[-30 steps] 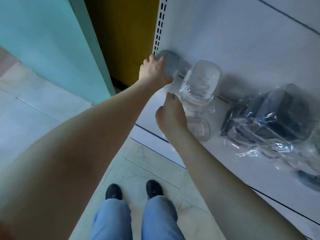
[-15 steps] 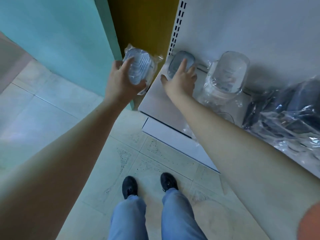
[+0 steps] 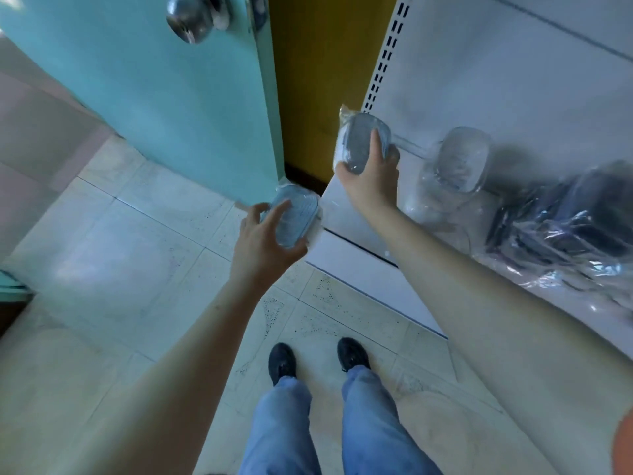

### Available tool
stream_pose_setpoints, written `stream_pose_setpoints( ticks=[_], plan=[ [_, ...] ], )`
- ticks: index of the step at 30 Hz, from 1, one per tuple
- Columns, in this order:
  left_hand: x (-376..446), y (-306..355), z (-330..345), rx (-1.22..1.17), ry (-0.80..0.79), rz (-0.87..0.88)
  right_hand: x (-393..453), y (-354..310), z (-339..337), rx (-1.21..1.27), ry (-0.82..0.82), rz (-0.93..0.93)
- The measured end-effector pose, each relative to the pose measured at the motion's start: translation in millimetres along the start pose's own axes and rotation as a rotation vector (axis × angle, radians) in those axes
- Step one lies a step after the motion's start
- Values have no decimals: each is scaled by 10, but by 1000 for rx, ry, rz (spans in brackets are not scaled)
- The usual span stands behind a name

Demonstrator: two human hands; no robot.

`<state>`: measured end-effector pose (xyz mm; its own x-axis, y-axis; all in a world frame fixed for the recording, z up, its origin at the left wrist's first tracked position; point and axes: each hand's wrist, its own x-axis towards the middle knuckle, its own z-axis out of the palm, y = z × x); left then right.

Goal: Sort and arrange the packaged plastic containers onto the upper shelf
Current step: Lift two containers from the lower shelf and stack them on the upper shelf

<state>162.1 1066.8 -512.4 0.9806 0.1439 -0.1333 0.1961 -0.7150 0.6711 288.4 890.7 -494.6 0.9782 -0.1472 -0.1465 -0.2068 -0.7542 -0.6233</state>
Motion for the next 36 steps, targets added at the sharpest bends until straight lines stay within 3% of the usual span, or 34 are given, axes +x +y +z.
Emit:
stream_pose_setpoints(
  ticks=[7,11,16,21,28,36],
  plan=[
    [-1057,876,-681,-46,-1,166,-1427,-262,-1479,83,107,-329],
    [-1443,1285,-736,-81,-28,316,-1996,-80,-2219,2,141,-375],
    [-1948,1997,-643,-126,16,498,-2701,285,-3039,73,264,-409],
    [-2637,2873,-235,-197,23,659,-3497,945,-4056,32,430,-417],
    [-3669,4340,630,-341,-59,847,-4567,2158,-5527,-14,663,-255],
    [-4173,5869,1506,-419,-149,970,-4829,3220,-6784,-3,871,-133]
  ],
)
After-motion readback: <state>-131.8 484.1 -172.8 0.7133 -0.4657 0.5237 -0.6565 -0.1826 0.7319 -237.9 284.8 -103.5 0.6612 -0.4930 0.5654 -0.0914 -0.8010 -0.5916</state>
